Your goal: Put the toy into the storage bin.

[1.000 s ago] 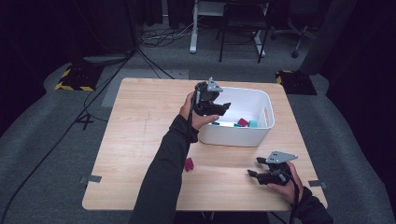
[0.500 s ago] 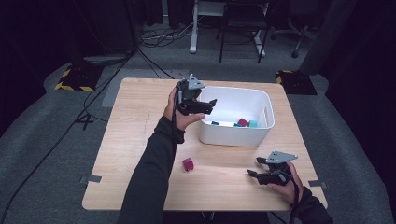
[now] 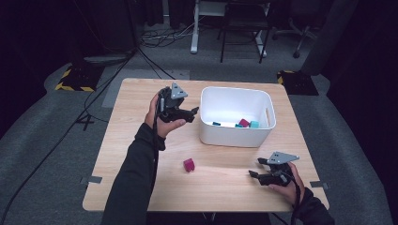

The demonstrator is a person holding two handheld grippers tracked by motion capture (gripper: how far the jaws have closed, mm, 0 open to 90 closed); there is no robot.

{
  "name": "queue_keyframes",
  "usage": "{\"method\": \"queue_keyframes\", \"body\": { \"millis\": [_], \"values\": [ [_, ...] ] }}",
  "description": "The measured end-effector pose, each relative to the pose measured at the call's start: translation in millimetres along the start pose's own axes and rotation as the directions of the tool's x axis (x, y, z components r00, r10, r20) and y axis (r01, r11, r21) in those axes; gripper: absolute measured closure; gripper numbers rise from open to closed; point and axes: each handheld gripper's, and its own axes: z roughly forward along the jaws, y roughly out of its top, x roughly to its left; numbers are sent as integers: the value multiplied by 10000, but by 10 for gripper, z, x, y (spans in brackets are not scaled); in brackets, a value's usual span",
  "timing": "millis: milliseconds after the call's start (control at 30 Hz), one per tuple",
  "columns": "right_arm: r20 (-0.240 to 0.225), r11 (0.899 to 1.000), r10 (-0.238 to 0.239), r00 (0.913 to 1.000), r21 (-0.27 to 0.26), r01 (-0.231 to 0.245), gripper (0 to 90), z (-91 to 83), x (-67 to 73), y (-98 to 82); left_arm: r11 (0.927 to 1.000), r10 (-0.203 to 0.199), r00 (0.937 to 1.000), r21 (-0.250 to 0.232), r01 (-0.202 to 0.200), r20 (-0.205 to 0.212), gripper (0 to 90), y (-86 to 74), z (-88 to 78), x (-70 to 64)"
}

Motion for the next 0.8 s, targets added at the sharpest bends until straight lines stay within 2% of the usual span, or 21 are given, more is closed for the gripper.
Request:
{"method": "queue_keyframes", "body": {
  "millis": [167,333,433,667,800],
  "values": [
    [7,10000,23,10000,-3,-23,310,0,2,0,9999,78,9998,137,-81,196,164,-237,-44,-38],
    [6,10000,2,10000,2,-2,310,-1,1,-1,9986,151,9982,500,-180,572,164,-469,-73,-98],
    [7,10000,8,10000,3,-8,310,-1,1,0,9961,373,9970,776,-426,679,166,-604,-88,-149],
    [7,10000,15,10000,3,-15,310,-1,2,0,9925,486,9864,1035,-654,1573,168,-891,-122,-331],
    [9,10000,17,10000,4,-17,310,-1,2,0,9879,614,9759,1270,-894,2093,170,-1052,-87,-476]
  ]
}}
